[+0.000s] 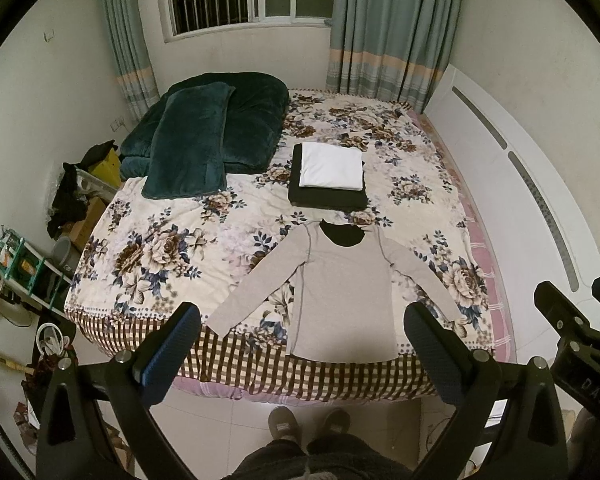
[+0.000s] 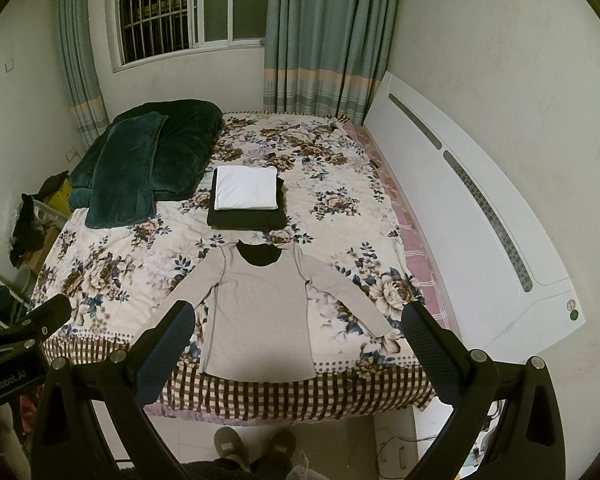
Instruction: Fold small clothes
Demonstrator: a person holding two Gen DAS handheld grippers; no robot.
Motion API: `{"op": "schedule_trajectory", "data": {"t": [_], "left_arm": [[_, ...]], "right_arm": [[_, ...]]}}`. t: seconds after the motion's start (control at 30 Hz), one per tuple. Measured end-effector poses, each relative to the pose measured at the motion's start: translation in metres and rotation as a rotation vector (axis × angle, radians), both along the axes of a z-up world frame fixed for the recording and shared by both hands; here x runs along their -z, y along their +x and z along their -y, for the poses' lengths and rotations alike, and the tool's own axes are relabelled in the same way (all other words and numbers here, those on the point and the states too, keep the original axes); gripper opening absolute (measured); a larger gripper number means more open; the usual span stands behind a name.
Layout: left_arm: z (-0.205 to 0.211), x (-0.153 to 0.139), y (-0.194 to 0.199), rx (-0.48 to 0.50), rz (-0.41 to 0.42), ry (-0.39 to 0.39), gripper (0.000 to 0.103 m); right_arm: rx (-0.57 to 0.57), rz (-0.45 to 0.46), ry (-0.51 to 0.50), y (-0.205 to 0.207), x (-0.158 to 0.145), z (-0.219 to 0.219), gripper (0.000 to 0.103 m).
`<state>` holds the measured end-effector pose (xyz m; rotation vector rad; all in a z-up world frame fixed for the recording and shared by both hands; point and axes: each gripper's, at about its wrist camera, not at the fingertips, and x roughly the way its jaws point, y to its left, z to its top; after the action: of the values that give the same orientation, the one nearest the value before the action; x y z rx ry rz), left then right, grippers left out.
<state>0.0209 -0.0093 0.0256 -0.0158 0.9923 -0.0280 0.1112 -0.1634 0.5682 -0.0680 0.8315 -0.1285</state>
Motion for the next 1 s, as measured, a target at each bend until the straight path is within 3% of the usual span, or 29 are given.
{"op": "schedule_trajectory", "data": {"t": [0.23,0.33,0.43,0.57,0.77,0.9,1.0], "left_arm": [[-0.003,0.016,0.036,-0.014,0.075,0.112,0.103],[0.000,0.047,0.065,0.016,0.103,0.184,0.103],[0.001,0.085,0.090,0.031,0.114,0.200,0.103],[0.011,0.131,0.125,0.018,0.063,0.200,0.103],[0.042,0.206,0.171,-0.021,0.004,0.235,0.103],[0.066,0.265,0.207,-0.060,-0.052,0.255,0.103],[0.081,0.316,0.232,-0.089,-0.098,0.221,0.103]], "right_arm": [[0.070,0.017,0.058,0.026,0.007,0.006,0.103],[0.156,-0.014,0.094,0.049,0.029,0.013,0.103],[0.263,-0.041,0.121,0.069,0.057,0.039,0.103],[0.396,-0.112,0.192,0.100,0.105,0.095,0.103],[0.600,-0.211,0.361,0.139,0.224,0.222,0.102],[0.654,-0.304,0.483,0.174,0.334,0.317,0.076],[0.724,-0.360,0.558,0.194,0.417,0.373,0.071]]}}
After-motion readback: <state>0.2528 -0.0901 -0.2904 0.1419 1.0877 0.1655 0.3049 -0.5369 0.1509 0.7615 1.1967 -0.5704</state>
